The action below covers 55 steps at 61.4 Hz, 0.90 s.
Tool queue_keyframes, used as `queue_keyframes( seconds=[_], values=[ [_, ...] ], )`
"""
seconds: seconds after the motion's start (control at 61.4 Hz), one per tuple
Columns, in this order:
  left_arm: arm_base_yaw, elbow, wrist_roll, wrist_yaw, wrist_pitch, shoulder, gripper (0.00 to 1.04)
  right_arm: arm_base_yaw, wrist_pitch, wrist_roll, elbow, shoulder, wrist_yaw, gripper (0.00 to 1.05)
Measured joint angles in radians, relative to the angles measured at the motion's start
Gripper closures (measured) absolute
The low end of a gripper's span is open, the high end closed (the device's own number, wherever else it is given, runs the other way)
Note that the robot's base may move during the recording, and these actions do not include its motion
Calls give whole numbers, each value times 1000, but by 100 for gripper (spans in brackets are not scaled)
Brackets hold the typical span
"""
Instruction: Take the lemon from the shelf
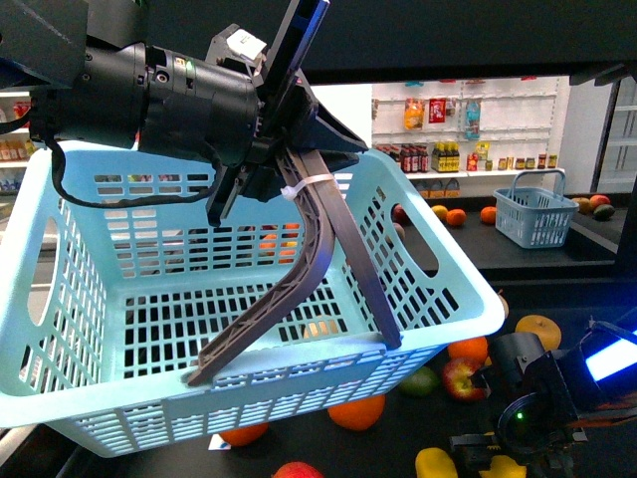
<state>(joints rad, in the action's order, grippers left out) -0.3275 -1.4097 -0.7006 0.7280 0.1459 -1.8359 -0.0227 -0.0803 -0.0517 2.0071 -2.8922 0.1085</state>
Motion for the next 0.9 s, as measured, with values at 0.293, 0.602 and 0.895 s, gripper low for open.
queue_keyframes(
  seconds=[0.293, 0.602, 0.895],
  values=[
    [0, 0, 0, 0, 0, 0, 94, 50, 77, 9, -199, 140, -15, 42],
    [0, 0, 0, 0, 0, 0, 94, 176, 208, 56, -518, 619, -97, 42],
    [0, 0, 0, 0, 0, 0, 94, 113, 177, -45, -705, 1036, -308, 42]
  ],
)
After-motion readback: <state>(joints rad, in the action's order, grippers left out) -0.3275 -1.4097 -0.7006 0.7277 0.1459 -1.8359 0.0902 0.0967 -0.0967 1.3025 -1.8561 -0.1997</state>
